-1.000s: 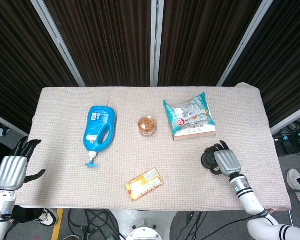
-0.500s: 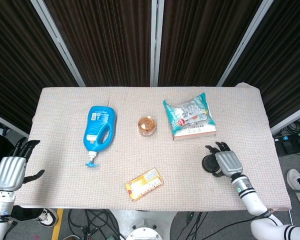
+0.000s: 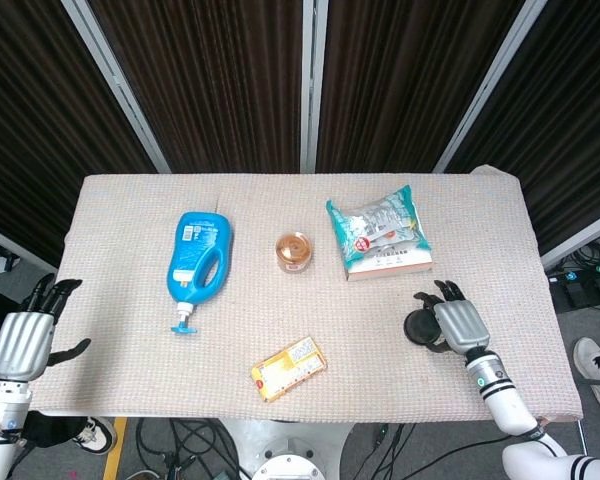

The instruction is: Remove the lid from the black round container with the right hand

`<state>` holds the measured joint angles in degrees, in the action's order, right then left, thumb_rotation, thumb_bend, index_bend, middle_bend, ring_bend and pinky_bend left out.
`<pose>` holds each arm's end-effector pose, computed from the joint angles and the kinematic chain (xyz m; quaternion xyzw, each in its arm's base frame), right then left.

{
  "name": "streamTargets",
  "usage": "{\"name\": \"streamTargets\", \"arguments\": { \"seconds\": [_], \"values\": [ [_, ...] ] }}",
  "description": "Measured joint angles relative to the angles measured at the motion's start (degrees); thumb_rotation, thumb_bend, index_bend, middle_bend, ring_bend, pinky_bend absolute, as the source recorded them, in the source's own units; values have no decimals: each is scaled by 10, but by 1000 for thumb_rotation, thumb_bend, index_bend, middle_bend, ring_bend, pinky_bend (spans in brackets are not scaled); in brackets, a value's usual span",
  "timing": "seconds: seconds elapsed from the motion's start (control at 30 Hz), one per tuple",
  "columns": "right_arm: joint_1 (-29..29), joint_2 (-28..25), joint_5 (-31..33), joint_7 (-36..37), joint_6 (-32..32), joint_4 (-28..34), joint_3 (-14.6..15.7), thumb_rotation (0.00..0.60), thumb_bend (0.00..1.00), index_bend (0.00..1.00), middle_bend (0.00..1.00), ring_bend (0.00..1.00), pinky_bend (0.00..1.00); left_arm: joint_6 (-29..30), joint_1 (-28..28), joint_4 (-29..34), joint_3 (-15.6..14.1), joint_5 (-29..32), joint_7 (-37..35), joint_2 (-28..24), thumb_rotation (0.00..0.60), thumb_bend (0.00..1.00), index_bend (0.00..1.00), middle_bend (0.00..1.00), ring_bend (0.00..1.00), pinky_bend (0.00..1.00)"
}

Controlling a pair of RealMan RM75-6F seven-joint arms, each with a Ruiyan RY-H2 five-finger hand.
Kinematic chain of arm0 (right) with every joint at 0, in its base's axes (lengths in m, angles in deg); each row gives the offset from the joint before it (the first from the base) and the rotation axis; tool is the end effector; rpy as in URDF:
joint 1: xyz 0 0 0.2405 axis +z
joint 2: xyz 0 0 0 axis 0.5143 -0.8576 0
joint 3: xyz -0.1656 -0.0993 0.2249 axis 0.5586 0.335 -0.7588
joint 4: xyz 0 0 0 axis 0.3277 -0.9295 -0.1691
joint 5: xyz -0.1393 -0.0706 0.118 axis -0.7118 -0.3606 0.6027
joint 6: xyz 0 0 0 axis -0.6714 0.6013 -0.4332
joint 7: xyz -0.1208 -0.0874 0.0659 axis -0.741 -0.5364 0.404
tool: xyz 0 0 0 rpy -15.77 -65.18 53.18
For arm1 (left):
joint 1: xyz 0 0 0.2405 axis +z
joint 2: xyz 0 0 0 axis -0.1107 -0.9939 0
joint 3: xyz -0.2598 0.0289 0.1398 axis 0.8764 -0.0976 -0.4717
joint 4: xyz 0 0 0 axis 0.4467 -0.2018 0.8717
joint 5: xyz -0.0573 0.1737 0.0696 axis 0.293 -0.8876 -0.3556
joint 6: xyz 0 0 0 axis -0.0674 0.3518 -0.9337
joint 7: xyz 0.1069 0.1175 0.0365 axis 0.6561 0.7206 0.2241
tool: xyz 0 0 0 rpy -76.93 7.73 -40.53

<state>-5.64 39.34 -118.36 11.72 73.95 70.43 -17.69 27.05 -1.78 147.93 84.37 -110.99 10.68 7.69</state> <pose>-0.3092 -0.3075 0.0417 0.7108 -0.4350 0.2960 0.4668 -0.3316 0.2223 0.1611 -0.6100 -0.3637 -0.4102 0.5721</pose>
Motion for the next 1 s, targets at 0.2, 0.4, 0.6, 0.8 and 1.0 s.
{"name": "streamTargets", "arguments": {
  "seconds": [0.2, 0.4, 0.6, 0.8, 1.0],
  "values": [
    [-5, 1, -6, 3, 13, -2, -3, 600, 38, 356, 407, 53, 0, 1, 1, 1, 0, 0, 1, 0, 600, 133, 155, 154, 62, 313],
    [-9, -2, -20, 13, 31, 3, -6, 600, 48, 408, 437, 71, 0, 2, 0, 5, 1, -1, 2, -3, 600, 132, 156, 154, 62, 313],
    [-18, -26, -37, 27, 67, 31, -15, 600, 48, 414, 440, 71, 0, 4, 0, 9, 1, -2, 5, -6, 600, 133, 156, 154, 62, 313],
    [-37, -65, -26, 58, 95, 39, -32, 600, 47, 416, 440, 71, 0, 2, -2, 13, 1, -3, 10, -6, 600, 132, 155, 154, 62, 313],
    [-50, -71, 1, 87, 77, -3, -32, 600, 48, 416, 436, 71, 0, 0, -4, 18, 2, -4, 18, -7, 600, 133, 155, 154, 62, 313]
  ]
}}
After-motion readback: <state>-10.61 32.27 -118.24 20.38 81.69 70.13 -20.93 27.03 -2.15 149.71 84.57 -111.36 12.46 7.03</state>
